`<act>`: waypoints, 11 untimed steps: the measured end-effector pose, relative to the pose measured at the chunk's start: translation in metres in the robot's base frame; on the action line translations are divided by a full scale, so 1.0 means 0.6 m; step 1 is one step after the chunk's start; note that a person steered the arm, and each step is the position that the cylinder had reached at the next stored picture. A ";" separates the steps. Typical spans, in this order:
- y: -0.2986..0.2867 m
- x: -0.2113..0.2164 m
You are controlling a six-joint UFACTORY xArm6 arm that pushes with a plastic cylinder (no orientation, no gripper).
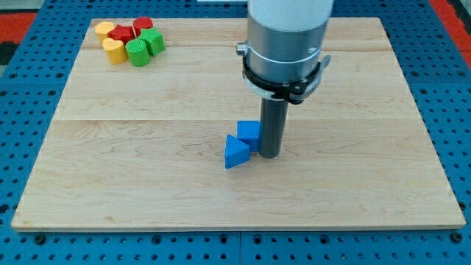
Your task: Move the blue cube to the center left
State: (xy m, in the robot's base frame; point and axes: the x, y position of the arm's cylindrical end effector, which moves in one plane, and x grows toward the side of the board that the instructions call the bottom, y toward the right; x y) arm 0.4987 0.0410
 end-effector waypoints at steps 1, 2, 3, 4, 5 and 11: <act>0.005 -0.053; 0.001 -0.106; -0.023 -0.099; -0.015 -0.087; -0.010 -0.062; -0.060 -0.206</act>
State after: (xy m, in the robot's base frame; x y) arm 0.3751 0.0050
